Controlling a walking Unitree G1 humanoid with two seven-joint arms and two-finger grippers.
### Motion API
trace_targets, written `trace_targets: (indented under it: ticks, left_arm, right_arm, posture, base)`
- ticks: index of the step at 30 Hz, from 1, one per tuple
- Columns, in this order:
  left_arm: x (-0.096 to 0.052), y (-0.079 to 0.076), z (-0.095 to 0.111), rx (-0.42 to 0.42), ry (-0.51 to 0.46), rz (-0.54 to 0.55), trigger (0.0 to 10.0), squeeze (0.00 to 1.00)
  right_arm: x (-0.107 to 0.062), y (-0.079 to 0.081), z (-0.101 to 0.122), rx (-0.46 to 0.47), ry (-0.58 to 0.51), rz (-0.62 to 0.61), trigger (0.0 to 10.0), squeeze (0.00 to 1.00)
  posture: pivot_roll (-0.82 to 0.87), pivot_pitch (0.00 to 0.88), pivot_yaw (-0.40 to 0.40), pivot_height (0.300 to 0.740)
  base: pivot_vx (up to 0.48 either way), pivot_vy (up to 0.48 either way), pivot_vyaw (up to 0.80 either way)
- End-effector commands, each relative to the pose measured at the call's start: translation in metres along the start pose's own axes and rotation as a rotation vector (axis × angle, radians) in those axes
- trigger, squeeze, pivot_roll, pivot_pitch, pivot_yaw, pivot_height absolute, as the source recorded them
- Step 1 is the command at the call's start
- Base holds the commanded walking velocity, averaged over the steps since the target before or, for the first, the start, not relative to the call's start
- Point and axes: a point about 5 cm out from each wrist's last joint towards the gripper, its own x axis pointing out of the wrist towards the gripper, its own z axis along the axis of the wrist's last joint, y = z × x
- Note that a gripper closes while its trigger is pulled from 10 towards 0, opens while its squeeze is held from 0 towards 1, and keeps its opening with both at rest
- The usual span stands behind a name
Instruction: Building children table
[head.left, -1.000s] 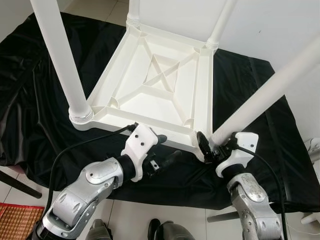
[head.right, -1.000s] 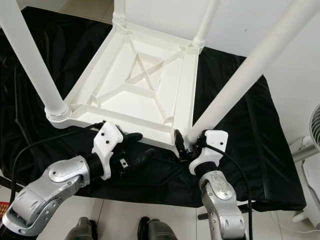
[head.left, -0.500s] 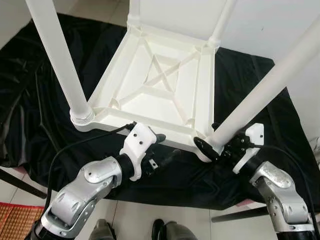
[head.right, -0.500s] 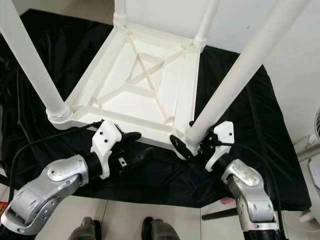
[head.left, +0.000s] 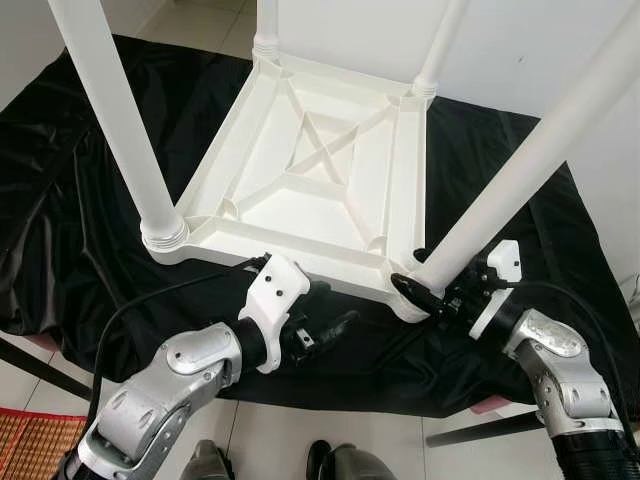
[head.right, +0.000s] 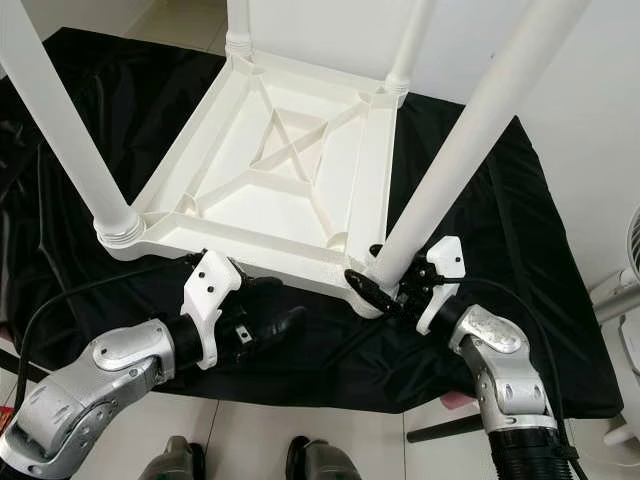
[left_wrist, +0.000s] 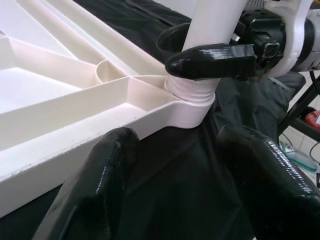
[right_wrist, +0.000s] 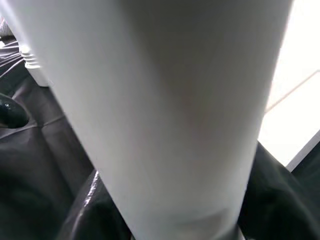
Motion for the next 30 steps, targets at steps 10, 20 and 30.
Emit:
trace_targets:
  ticks: [10,20,30]
  left_arm:
    - [-0.001,-0.006,-0.002,-0.017,0.017,-0.033,10.0,0.0]
    - [0.0,-0.005,-0.001,-0.015,0.014,-0.028,10.0,0.0]
    - [0.002,-0.005,0.0,-0.012,0.005,-0.022,10.0,0.0]
  right_arm:
    - [0.008,0.026,-0.012,0.134,0.001,-0.31,0.0,0.0]
    - [0.014,0.042,-0.02,0.166,0.069,-0.601,0.0,0.0]
    - [0.019,0.047,-0.013,0.166,0.079,-0.783,10.0,0.0]
  posture:
    - [0.1,0.212,-0.104,0.74]
    - [0.08,0.219,-0.114,0.74]
    - [0.07,0.219,-0.134,0.74]
  base:
    - [0.0,0.0,0.0]
    - [0.0,0.0,0.0]
    - [0.0,0.0,0.0]
